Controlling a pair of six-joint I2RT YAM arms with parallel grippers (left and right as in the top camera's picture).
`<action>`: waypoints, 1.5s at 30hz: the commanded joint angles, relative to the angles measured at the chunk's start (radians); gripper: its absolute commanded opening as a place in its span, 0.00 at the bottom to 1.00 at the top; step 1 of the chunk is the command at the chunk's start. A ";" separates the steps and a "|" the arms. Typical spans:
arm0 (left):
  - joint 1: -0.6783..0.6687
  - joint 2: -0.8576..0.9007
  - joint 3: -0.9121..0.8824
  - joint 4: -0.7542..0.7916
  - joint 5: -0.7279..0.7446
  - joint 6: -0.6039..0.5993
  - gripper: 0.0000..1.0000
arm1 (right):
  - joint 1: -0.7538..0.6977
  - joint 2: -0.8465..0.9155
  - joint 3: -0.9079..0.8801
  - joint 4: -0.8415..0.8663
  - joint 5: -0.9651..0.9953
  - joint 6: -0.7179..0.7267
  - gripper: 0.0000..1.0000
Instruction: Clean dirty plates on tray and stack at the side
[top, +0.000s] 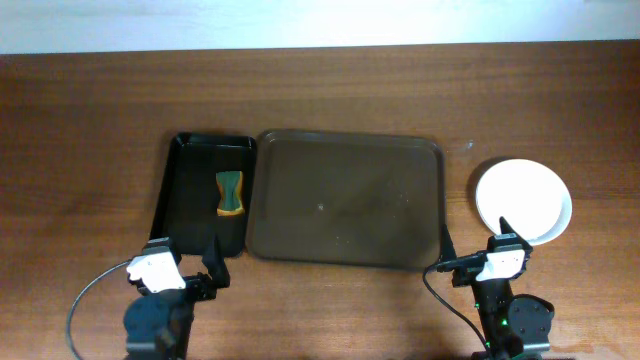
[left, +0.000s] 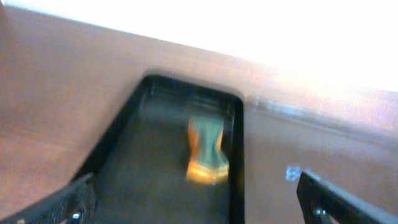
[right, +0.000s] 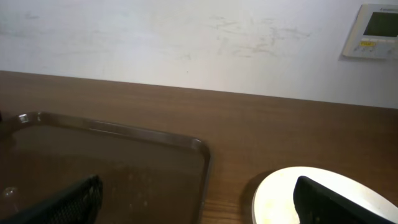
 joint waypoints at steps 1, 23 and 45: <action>0.006 -0.097 -0.148 0.239 -0.003 0.016 1.00 | 0.006 -0.008 -0.005 -0.004 0.011 -0.003 0.98; 0.000 -0.124 -0.203 0.289 0.053 0.169 1.00 | 0.006 -0.008 -0.005 -0.005 0.011 -0.003 0.98; 0.000 -0.124 -0.203 0.289 0.053 0.169 1.00 | 0.006 -0.008 -0.005 -0.005 0.011 -0.003 0.98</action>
